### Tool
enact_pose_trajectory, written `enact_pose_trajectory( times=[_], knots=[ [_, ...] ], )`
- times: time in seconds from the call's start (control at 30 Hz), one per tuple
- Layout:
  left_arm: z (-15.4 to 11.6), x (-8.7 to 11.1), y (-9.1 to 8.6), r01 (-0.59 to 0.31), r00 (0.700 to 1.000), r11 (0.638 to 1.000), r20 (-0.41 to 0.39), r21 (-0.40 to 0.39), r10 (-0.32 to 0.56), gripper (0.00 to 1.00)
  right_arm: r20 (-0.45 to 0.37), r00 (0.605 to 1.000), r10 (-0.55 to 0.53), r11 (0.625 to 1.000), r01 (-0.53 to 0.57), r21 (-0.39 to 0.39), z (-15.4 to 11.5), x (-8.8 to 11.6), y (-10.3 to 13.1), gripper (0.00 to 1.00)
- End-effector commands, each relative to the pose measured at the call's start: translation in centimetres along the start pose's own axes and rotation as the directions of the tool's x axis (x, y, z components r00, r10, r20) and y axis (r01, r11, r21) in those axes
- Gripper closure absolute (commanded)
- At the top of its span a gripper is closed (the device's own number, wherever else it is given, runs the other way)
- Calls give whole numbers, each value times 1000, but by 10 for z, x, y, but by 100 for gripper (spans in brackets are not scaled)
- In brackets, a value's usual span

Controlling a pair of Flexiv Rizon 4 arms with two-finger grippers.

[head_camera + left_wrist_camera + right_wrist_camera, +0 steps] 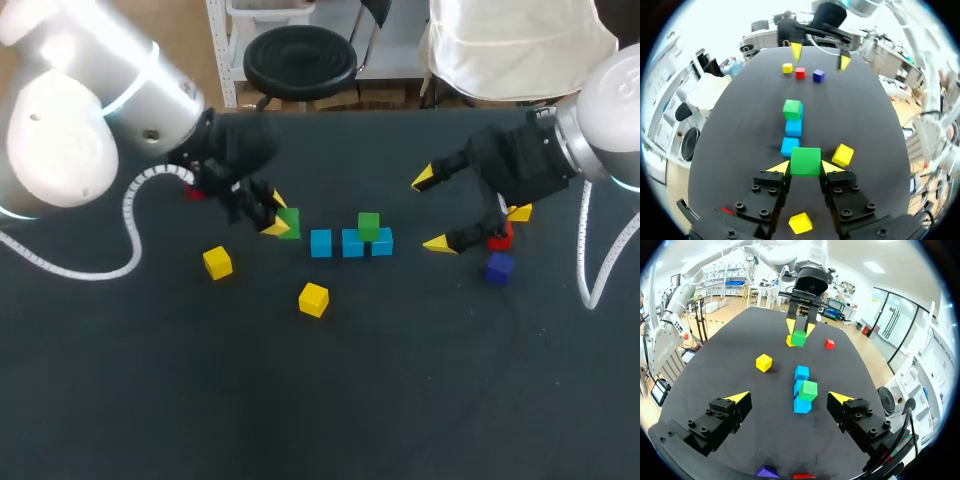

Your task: Place the blue cubes, place green cubes on the blue cubes, place the yellow cubes on the green cubes, then place the red cubes on the yellow cubes, and place purple cube on the red cubes.

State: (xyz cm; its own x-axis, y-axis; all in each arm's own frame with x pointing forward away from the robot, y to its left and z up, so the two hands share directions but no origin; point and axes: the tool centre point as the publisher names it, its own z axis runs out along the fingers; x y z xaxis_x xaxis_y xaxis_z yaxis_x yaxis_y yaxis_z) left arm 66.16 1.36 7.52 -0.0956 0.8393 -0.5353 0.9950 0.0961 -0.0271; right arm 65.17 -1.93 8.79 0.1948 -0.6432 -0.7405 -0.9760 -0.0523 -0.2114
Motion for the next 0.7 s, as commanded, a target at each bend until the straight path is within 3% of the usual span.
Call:
enact_pose_trajectory(
  times=[0.03,0.27,0.5,0.7],
  knots=[
    [7,-10,1,5,1000,1000,6,4,-5,100,2,1000,-1,1000,1,0,0,0,0,0],
    [20,-19,-5,1,1000,999,28,33,-2,100,2,1000,-1,1000,1,0,0,0,0,0],
    [43,-21,3,58,998,997,36,55,-60,100,2,1000,-1,1000,1,0,0,0,0,0],
    [50,-26,2,55,998,997,37,53,-57,100,2,1000,-1,1000,1,0,0,0,0,0]
  ],
)
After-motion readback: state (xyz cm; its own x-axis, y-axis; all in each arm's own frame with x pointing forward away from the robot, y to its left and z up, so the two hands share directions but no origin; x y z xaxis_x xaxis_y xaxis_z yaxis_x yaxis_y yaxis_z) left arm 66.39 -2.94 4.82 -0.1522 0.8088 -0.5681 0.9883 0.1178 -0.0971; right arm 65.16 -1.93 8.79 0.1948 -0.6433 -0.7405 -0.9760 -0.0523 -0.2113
